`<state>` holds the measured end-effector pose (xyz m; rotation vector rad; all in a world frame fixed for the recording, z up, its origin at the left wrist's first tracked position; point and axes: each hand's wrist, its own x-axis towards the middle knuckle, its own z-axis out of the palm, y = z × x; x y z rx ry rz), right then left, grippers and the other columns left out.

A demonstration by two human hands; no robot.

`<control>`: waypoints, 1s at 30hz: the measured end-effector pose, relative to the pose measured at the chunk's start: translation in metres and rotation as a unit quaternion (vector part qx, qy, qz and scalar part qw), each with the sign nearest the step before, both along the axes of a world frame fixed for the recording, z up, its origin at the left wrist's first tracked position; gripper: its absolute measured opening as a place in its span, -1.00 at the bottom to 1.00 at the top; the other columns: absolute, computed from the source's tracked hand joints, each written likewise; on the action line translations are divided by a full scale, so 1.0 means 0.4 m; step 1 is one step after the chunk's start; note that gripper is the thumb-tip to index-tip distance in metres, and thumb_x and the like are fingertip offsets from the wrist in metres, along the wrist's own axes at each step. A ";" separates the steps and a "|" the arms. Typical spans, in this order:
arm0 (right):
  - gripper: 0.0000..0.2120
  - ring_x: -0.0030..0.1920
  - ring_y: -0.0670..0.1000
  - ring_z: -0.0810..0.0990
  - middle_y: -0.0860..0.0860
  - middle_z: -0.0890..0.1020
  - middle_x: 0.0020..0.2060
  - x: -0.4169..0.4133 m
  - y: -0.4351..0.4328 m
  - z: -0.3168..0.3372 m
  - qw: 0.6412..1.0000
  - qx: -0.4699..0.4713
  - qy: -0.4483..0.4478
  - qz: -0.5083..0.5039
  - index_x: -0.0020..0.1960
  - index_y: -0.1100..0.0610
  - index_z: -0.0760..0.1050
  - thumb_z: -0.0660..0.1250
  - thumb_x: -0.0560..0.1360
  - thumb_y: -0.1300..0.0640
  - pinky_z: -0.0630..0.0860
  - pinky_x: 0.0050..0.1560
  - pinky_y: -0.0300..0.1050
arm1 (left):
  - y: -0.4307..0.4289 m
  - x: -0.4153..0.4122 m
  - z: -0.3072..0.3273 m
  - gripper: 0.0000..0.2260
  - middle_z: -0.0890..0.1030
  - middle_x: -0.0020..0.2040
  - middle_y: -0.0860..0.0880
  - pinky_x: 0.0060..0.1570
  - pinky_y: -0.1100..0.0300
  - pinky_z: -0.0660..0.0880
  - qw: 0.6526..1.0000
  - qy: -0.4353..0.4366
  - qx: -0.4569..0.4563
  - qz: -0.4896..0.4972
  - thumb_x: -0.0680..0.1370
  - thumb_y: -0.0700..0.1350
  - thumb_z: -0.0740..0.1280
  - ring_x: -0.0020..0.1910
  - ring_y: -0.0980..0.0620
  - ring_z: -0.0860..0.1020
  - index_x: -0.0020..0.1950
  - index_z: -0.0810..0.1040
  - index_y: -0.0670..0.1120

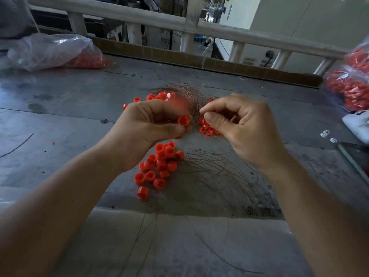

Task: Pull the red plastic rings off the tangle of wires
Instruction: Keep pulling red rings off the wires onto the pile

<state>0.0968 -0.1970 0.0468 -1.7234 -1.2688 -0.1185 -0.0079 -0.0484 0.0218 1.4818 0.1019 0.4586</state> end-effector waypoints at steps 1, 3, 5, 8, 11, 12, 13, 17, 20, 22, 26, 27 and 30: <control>-0.83 -0.28 -0.32 0.49 -0.21 0.52 -0.29 -0.001 0.001 0.000 1.000 -0.001 0.000 0.002 -0.12 -0.03 0.53 0.38 0.43 0.24 0.36 -0.25 -0.48 | -0.001 0.000 0.000 -0.80 0.68 -0.20 -0.06 -0.14 0.28 0.56 1.000 0.001 0.003 -0.001 0.21 -0.28 0.38 -0.16 0.02 0.64 -0.23 0.68 -0.08; -0.80 -0.27 -0.30 0.49 -0.21 0.52 -0.29 -0.001 0.002 -0.001 1.000 -0.007 0.004 0.000 -0.16 -0.06 0.52 0.37 0.44 0.25 0.36 -0.24 -0.47 | -0.002 0.000 0.000 -0.80 0.68 -0.20 -0.07 -0.15 0.29 0.56 1.000 0.003 0.003 0.000 0.21 -0.28 0.38 -0.18 0.02 0.64 -0.23 0.68 -0.08; -0.80 -0.28 -0.28 0.49 -0.19 0.53 -0.29 0.000 0.003 -0.004 1.000 -0.017 0.014 0.002 -0.18 -0.06 0.51 0.36 0.45 0.25 0.36 -0.24 -0.46 | -0.004 0.000 0.000 -0.81 0.67 -0.21 -0.07 -0.16 0.29 0.56 1.000 0.004 0.003 -0.001 0.21 -0.28 0.39 -0.19 0.03 0.63 -0.23 0.67 -0.09; -0.82 -0.30 -0.24 0.50 -0.16 0.54 -0.30 -0.004 0.005 -0.007 1.000 -0.020 0.023 0.007 -0.21 -0.04 0.51 0.37 0.44 0.23 0.37 -0.25 -0.43 | -0.004 0.000 0.000 -0.79 0.66 -0.24 -0.05 -0.22 0.29 0.56 1.000 0.006 -0.002 -0.003 0.19 -0.25 0.40 -0.23 0.04 0.63 -0.22 0.68 -0.05; -0.86 -0.32 -0.22 0.50 -0.14 0.54 -0.32 -0.006 0.008 -0.009 0.999 -0.023 0.026 0.005 -0.23 0.00 0.52 0.37 0.45 0.21 0.37 -0.27 -0.42 | -0.005 -0.002 0.001 -0.73 0.66 -0.26 0.00 -0.25 0.33 0.54 1.000 0.005 0.008 0.003 0.12 -0.16 0.44 -0.26 0.08 0.64 -0.22 0.69 0.02; -0.87 -0.33 -0.22 0.49 -0.13 0.54 -0.33 -0.005 0.008 -0.010 0.999 -0.024 0.026 0.002 -0.23 0.02 0.52 0.37 0.45 0.22 0.37 -0.28 -0.42 | -0.004 -0.002 0.000 -0.72 0.67 -0.25 0.01 -0.23 0.34 0.54 1.000 0.006 0.014 0.007 0.10 -0.13 0.45 -0.25 0.10 0.64 -0.21 0.69 0.04; -0.87 -0.34 -0.23 0.48 -0.13 0.54 -0.33 -0.005 0.009 -0.011 0.999 -0.024 0.027 -0.002 -0.23 0.04 0.52 0.37 0.45 0.22 0.36 -0.29 -0.43 | -0.004 -0.001 -0.001 -0.71 0.68 -0.23 0.01 -0.20 0.35 0.54 1.000 0.007 0.013 0.008 0.10 -0.12 0.45 -0.22 0.11 0.65 -0.21 0.70 0.05; -0.89 -0.35 -0.23 0.48 -0.13 0.54 -0.34 -0.005 0.010 -0.014 0.999 -0.020 0.037 -0.012 -0.22 0.07 0.53 0.37 0.45 0.22 0.37 -0.31 -0.42 | -0.003 0.000 -0.004 -0.76 0.69 -0.18 -0.02 -0.13 0.33 0.54 1.000 0.000 0.009 0.003 0.22 -0.22 0.37 -0.14 0.06 0.65 -0.19 0.69 0.01; -0.89 -0.35 -0.21 0.48 -0.12 0.54 -0.34 -0.008 0.010 -0.014 0.999 -0.018 0.040 -0.010 -0.23 0.06 0.53 0.36 0.46 0.22 0.37 -0.31 -0.41 | -0.007 -0.002 -0.004 -0.77 0.68 -0.21 -0.02 -0.13 0.32 0.54 0.999 -0.009 0.036 0.008 0.18 -0.16 0.42 -0.16 0.06 0.65 -0.21 0.69 0.01; -0.86 -0.36 -0.20 0.49 -0.12 0.54 -0.35 -0.013 0.010 -0.014 0.999 -0.019 0.042 -0.002 -0.24 0.04 0.52 0.36 0.46 0.23 0.37 -0.32 -0.41 | -0.009 -0.001 -0.004 -0.72 0.69 -0.18 0.00 -0.13 0.32 0.55 0.998 -0.008 0.050 0.027 0.10 -0.06 0.46 -0.15 0.06 0.65 -0.21 0.68 0.05; -0.84 -0.37 -0.25 0.47 -0.15 0.51 -0.36 -0.022 0.015 -0.019 0.999 -0.037 0.033 0.006 -0.25 0.02 0.51 0.37 0.45 0.23 0.34 -0.33 -0.44 | -0.007 0.001 -0.005 -0.76 0.69 -0.20 0.04 -0.16 0.36 0.54 0.997 -0.008 0.054 0.049 0.12 -0.16 0.44 -0.17 0.10 0.65 -0.25 0.68 0.05; -0.85 -0.37 -0.26 0.46 -0.15 0.51 -0.37 -0.022 0.016 -0.021 0.999 -0.043 0.028 0.004 -0.25 0.03 0.51 0.37 0.44 0.22 0.34 -0.33 -0.44 | -0.007 0.001 -0.004 -0.77 0.69 -0.20 0.03 -0.17 0.36 0.54 0.998 -0.009 0.050 0.045 0.13 -0.19 0.43 -0.18 0.10 0.65 -0.26 0.68 0.03; -0.87 -0.38 -0.26 0.45 -0.17 0.49 -0.38 -0.022 0.016 -0.022 0.999 -0.049 0.024 0.001 -0.24 0.04 0.52 0.38 0.44 0.22 0.35 -0.34 -0.43 | -0.009 -0.001 -0.003 -0.79 0.68 -0.21 0.00 -0.18 0.33 0.55 0.998 -0.015 0.051 0.033 0.14 -0.21 0.42 -0.18 0.09 0.65 -0.27 0.67 0.00</control>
